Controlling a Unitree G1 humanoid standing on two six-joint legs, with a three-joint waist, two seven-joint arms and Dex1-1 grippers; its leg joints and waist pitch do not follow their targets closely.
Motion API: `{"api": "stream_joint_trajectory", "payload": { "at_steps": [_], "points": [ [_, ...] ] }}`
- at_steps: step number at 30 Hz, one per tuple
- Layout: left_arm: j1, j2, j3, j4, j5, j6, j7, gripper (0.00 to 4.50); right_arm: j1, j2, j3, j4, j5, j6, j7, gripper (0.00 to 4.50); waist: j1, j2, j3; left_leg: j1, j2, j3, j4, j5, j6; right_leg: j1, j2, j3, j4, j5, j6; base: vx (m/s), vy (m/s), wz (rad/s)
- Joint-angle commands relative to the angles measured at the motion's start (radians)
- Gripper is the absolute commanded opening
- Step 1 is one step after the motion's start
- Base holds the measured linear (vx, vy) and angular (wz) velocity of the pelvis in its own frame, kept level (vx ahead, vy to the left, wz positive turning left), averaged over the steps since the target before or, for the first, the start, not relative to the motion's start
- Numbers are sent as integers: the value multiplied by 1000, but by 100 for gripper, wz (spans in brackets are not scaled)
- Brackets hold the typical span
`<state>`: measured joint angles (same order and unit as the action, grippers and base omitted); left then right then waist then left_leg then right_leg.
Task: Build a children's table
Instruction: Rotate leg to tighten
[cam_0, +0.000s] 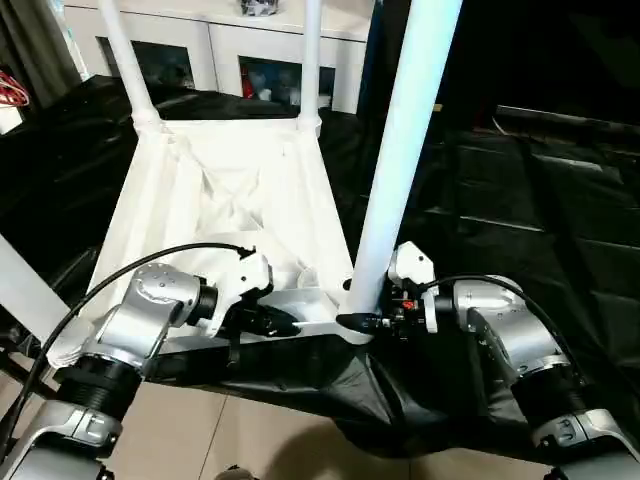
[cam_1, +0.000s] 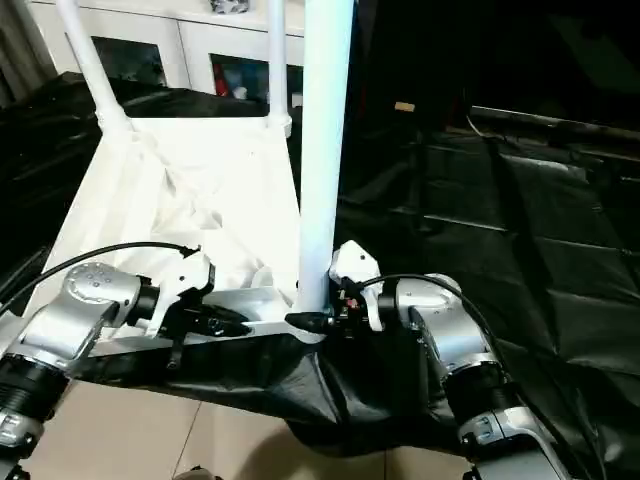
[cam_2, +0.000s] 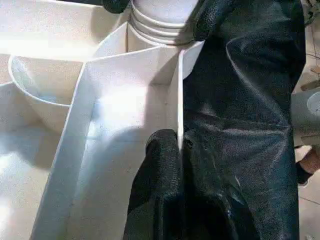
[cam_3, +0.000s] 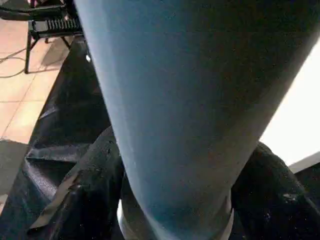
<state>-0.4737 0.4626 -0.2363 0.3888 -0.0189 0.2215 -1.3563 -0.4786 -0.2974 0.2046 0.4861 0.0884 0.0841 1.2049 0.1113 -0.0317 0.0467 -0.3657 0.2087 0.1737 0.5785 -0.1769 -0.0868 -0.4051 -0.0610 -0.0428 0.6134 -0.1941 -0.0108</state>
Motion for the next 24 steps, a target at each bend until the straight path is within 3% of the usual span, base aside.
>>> {"api": "stream_joint_trajectory", "payload": {
  "at_steps": [1, 2, 3, 6, 8, 10, 12, 14, 16, 17, 20, 21, 24],
  "points": [
    [2, -31, -25, -48, -58, 2, -45, 0, 11, 9, 49, -12, -7, 8, 24, 263, -3, 4, -60, 12, 23, 4, -62, -142, 46, 50, -67, 38, -59, -87, -221, 0, 0, 0],
    [3, -34, -23, -50, -58, 3, -37, 0, 20, 11, 50, -18, -6, 10, 20, 263, -3, 4, -61, 12, 23, 3, -61, -141, 44, 52, -66, 38, -56, -72, -224, 0, 0, 0],
    [2, -41, -18, -48, -60, 2, -23, 0, 26, 16, 49, -21, -5, 11, 12, 263, -1, 11, -62, 13, 23, 2, -61, -141, 42, 52, -67, 38, -55, -64, -227, 0, 0, 0],
    [-3, -72, -3, -41, -73, 6, 22, 0, 38, 29, 43, -19, -4, 7, -26, 263, -3, 10, -63, 13, 22, 2, -61, -147, 39, 53, -65, 37, -54, -45, -234, 0, 0, 0],
    [-38, -133, 16, 15, -41, -1, 148, 0, 27, 81, 14, 37, -42, 4, -187, 263, -6, 11, -59, 13, 21, 3, -63, -169, 30, 51, -65, 38, -60, -75, -232, 0, 0, 0],
    [-67, -179, 19, 60, -4, -3, 247, 0, 12, 130, -16, 90, -63, 3, -324, 262, -12, 6, -50, 18, 16, -2, -71, -246, -6, 51, -71, 38, -79, -262, -191, 0, 0, 0],
    [-89, -213, 15, 95, 23, -7, 315, 0, -3, 172, -40, 125, -66, 8, -416, 256, -14, 7, -49, 28, 17, -3, -72, -281, -17, 43, -75, 41, -91, -373, -157, 0, 0, 0],
    [-113, -251, 15, 134, 46, -4, 390, 0, -22, 221, -64, 160, -67, 19, -519, 254, -17, 8, -49, 27, 15, -3, -73, -284, -15, 40, -73, 43, -96, -397, -142, 0, 0, 0],
    [-131, -280, 15, 161, 63, -2, 448, 0, -39, 259, -84, 189, -67, 28, -604, 253, -19, 8, -51, 27, 15, -5, -74, -274, -21, 40, -73, 43, -96, -398, -135, 0, 0, 0],
    [-144, -308, 18, 176, 70, 12, 498, 0, -53, 293, -94, 209, -64, 32, -658, 253, -19, 1, -52, 26, 15, -4, -73, -270, -18, 41, -72, 42, -97, -393, -132, 0, 0, 0],
    [-155, -351, 20, 184, 76, 28, 548, 0, -66, 345, -86, 218, -70, 32, -701, 253, -20, 4, -53, 22, 16, -5, -74, -252, -11, 42, -72, 41, -92, -357, -137, 0, 0, 0],
    [-154, -362, 17, 182, 80, 26, 548, 0, -66, 366, -76, 215, -72, 24, -682, 308, -18, -2, -54, 21, 16, -3, -73, -246, -2, 42, -72, 41, -91, -336, -137, 0, 0, 0],
    [-146, -358, 11, 170, 77, 15, 525, 0, -61, 367, -70, 205, -62, 26, -638, 328, -20, -1, -52, 16, 16, -4, -76, -245, 7, 44, -73, 41, -90, -334, -132, 0, 0, 0]
  ]
}}
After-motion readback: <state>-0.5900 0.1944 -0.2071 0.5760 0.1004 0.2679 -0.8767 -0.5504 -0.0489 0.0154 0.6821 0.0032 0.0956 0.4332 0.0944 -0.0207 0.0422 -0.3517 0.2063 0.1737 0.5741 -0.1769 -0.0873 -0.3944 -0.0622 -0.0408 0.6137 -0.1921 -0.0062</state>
